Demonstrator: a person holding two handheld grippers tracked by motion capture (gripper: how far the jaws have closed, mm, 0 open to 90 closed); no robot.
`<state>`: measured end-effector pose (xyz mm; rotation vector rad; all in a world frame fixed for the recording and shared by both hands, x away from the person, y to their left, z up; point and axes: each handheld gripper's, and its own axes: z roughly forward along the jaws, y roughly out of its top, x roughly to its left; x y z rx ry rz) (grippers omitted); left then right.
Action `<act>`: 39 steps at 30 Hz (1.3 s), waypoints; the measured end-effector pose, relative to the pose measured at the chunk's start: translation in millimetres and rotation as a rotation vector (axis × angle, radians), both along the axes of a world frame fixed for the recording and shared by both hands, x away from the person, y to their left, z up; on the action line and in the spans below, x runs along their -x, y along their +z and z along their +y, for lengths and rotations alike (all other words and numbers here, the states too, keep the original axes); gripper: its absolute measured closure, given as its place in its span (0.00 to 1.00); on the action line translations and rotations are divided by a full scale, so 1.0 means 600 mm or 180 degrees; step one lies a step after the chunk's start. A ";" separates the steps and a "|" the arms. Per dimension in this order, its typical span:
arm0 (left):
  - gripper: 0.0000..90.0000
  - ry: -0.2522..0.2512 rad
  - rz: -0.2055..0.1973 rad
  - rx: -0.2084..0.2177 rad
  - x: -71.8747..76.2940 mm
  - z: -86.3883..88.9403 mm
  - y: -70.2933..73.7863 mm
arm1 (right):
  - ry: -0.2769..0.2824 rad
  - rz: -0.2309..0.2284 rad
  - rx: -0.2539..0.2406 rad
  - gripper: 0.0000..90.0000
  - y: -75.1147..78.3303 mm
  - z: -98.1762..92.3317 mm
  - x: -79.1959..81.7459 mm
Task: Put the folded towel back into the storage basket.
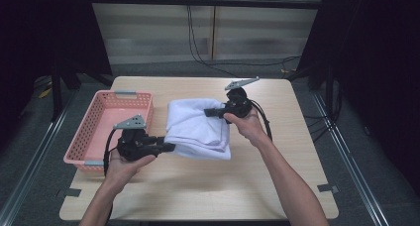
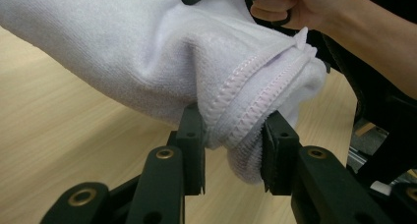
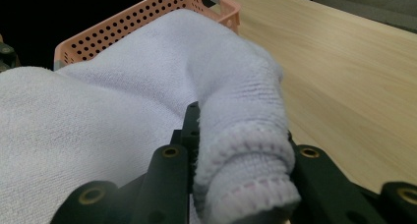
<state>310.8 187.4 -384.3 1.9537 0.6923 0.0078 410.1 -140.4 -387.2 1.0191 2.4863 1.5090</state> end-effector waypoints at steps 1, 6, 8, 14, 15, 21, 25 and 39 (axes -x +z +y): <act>0.75 0.0017 -0.0015 0.0010 -0.002 0.005 0.004 | 0.0006 -0.0007 0.0009 0.78 0.002 0.003 -0.001; 0.75 0.0042 -0.0015 -0.0007 -0.010 0.028 0.011 | 0.0021 -0.0004 -0.0013 0.78 0.011 0.023 -0.011; 0.75 0.0080 -0.0018 -0.0003 -0.010 0.037 0.015 | 0.0033 0.0004 -0.0031 0.78 0.014 0.033 -0.015; 0.75 0.0220 -0.0066 -0.0059 -0.014 0.066 0.029 | 0.0066 -0.0024 -0.0027 0.78 0.028 0.063 -0.029; 0.75 0.0230 -0.0069 -0.0040 -0.015 0.071 0.031 | 0.0066 -0.0029 -0.0029 0.78 0.033 0.069 -0.032; 0.75 0.0404 -0.0128 0.0018 -0.020 0.121 0.050 | 0.0111 -0.0052 -0.0037 0.78 0.057 0.116 -0.051; 0.75 0.0545 -0.0140 0.0072 -0.021 0.165 0.057 | 0.0168 -0.0044 -0.0033 0.78 0.068 0.159 -0.063; 0.75 0.1110 -0.0016 0.0144 -0.011 0.315 0.028 | 0.0343 0.0022 0.0063 0.78 0.062 0.325 -0.090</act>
